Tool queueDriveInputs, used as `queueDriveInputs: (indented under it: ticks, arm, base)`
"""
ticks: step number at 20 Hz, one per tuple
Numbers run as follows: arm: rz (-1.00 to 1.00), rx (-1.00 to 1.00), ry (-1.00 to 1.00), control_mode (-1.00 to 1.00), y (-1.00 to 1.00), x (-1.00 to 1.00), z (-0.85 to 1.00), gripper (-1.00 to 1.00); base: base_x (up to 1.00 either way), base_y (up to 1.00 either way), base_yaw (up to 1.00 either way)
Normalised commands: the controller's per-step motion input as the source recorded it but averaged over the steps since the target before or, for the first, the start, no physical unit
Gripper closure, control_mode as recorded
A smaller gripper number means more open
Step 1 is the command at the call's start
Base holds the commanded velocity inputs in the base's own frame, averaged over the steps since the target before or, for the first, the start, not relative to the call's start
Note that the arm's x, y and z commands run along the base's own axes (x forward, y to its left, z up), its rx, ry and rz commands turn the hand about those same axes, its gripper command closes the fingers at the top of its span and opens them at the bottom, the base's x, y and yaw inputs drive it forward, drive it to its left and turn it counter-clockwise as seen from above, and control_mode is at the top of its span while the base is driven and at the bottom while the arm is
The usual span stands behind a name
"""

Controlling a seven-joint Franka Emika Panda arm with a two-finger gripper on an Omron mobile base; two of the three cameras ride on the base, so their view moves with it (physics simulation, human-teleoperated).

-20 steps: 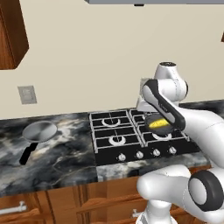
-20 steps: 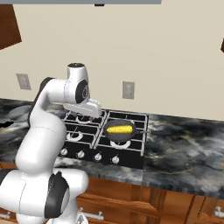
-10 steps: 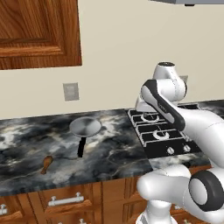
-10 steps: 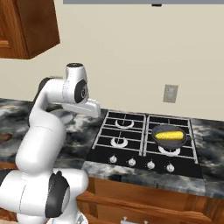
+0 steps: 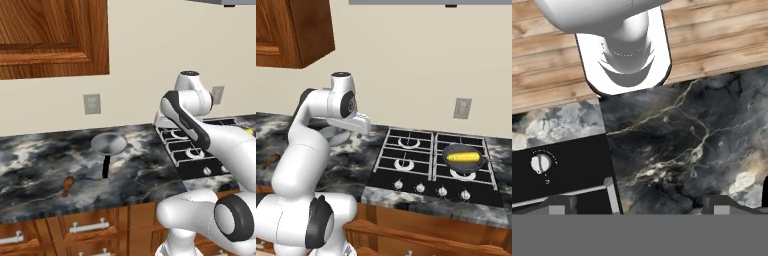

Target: Place both pans onto different burners. Then place the corn and the chicken drumstick on different pans.

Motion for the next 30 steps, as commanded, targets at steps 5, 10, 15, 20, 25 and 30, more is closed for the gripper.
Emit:
queueDriveInputs:
  ticks: [5, 10, 15, 20, 25, 30]
  arm:
    - [0.0, 0.0, 0.0, 1.0, 0.0, 0.0, 0.0, -1.0]
    - [0.0, 0.0, 0.0, -1.0, 0.03, 0.12, 0.0, -1.0]
    - [0.01, 0.0, 0.04, -1.0, 0.61, 0.29, -0.05, -1.0]
    - [0.1, 0.0, 0.1, -1.0, 0.88, 0.12, -0.12, -1.0]
    - [0.09, 0.0, 0.15, -1.0, 0.96, 0.28, -0.29, -1.0]
    - [0.05, 0.0, 0.1, -1.0, 0.74, 0.1, -0.42, -1.0]
  base:
    - [0.43, 0.02, 0.0]
    - [0.05, 0.0, 0.0]
    - [0.0, 0.0, 0.0]
    - [0.0, 0.0, 0.0]
    - [0.0, 0.0, 0.0]
    - [0.0, 0.0, 0.0]
